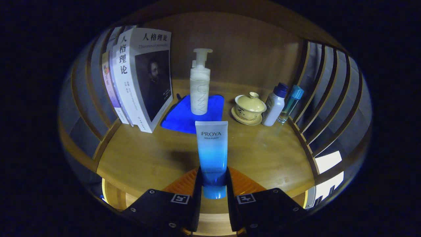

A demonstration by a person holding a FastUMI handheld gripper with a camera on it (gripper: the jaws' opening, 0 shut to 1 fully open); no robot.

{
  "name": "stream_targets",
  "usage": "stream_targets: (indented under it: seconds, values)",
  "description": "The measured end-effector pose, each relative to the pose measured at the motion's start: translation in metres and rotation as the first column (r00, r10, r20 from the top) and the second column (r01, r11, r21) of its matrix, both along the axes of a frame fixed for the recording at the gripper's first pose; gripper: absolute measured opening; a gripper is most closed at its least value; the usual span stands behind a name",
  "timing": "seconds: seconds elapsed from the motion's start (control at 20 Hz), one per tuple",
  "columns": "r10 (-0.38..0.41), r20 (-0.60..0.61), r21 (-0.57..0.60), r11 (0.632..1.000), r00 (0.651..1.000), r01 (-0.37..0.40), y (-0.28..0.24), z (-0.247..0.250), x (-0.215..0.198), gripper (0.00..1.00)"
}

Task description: Pull open the drawer, take out the items inside it, and place them on the countertop above the cabinet.

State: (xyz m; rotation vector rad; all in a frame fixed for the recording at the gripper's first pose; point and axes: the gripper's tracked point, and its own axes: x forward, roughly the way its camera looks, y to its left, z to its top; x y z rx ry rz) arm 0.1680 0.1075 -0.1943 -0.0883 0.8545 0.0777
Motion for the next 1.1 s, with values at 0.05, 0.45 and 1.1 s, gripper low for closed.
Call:
stream_targets:
  seconds: [0.05, 0.45, 1.1]
  values:
    - [-0.006, -0.004, 0.010, 1.000, 1.000, 0.006, -0.001, -0.002, 0.003, 0.37]
    - [0.011, -0.057, 0.033, 0.999, 0.998, -0.009, -0.005, -0.022, 0.007, 0.41]
    - [-0.082, 0.042, 0.231, 0.970, 0.996, 0.070, -0.006, 0.001, -0.003, 0.64]
